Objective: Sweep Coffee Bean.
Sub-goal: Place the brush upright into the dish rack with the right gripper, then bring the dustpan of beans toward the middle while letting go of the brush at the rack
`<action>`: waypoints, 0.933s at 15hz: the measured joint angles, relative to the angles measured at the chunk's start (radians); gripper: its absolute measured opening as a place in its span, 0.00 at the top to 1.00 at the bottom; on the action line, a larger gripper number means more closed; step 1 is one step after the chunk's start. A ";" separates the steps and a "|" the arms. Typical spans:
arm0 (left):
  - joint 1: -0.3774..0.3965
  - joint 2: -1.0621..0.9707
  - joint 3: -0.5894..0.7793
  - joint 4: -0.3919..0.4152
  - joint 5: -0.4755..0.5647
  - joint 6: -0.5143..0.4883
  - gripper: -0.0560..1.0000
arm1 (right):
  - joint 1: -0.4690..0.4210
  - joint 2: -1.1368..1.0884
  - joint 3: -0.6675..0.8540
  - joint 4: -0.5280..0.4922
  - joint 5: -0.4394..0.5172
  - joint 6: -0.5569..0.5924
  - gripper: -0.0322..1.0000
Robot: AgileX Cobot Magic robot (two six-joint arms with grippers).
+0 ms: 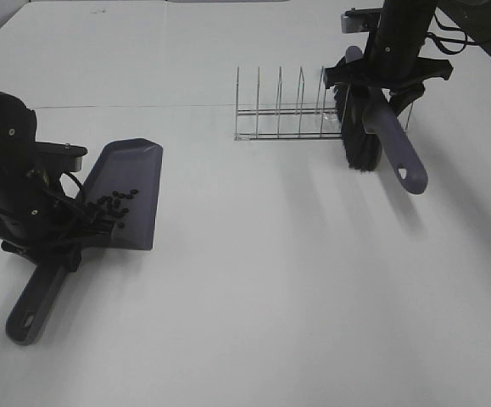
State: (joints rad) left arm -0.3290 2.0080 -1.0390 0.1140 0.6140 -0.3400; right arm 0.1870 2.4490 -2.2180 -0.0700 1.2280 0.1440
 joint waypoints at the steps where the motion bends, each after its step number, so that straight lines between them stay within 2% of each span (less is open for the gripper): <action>1: 0.000 0.000 0.000 0.000 0.000 0.000 0.61 | 0.000 0.000 0.000 -0.002 0.000 0.000 0.27; 2: 0.000 0.000 0.000 0.000 0.000 0.000 0.61 | 0.000 -0.003 0.000 -0.002 0.000 -0.001 0.21; 4: 0.000 0.000 0.000 0.000 0.000 0.000 0.61 | 0.000 -0.027 -0.012 -0.002 0.001 -0.001 0.17; 7: 0.000 0.000 0.000 0.000 0.000 0.000 0.61 | 0.000 -0.085 -0.035 0.003 -0.001 -0.001 0.16; 11: 0.000 0.000 0.000 0.000 0.000 0.000 0.61 | 0.001 -0.260 -0.033 0.085 -0.006 -0.056 0.16; 13: 0.000 -0.001 0.000 0.000 0.000 0.000 0.61 | 0.001 -0.371 0.039 0.111 -0.009 -0.074 0.16; 14: 0.000 -0.006 0.000 0.000 0.000 -0.001 0.61 | 0.001 -0.450 0.124 0.116 -0.011 -0.079 0.16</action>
State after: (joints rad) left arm -0.3290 2.0020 -1.0390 0.1140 0.6140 -0.3410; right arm 0.1880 1.9990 -2.0940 0.0460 1.2170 0.0650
